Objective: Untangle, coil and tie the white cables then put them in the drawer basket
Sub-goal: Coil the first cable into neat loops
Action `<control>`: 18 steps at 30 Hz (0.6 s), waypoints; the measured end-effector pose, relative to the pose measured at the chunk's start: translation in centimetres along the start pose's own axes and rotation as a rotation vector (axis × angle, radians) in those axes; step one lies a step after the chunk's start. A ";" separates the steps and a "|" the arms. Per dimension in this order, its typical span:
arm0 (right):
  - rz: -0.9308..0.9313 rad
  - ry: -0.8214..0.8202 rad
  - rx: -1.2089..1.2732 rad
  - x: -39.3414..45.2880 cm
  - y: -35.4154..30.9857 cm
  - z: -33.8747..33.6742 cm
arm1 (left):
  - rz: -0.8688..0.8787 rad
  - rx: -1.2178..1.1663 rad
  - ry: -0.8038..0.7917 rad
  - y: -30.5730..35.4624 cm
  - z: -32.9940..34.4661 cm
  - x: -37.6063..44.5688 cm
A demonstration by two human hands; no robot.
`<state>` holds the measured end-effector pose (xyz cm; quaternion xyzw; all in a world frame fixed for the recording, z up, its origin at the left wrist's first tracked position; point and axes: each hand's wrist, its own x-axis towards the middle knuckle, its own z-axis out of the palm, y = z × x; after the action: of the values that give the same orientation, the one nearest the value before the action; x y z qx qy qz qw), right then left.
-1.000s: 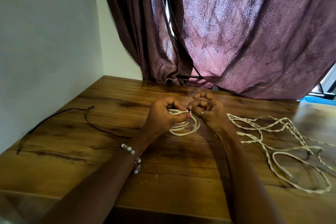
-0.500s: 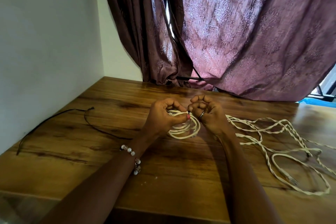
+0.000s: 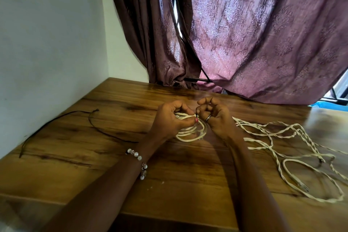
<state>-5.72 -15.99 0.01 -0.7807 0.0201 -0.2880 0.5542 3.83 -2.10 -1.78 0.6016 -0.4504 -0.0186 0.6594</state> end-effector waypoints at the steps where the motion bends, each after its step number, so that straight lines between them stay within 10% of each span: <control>1: -0.005 -0.003 -0.002 0.0 0.0 0.0 | -0.003 0.004 0.001 0.0 0.0 0.0; 18: -0.012 -0.034 0.016 -0.3 -0.3 -0.7 | -0.017 0.023 -0.001 0.3 0.0 -0.1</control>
<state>-6.39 -16.35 0.32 -0.7811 0.0035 -0.2781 0.5591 3.56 -1.97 -1.58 0.6131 -0.4457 -0.0194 0.6520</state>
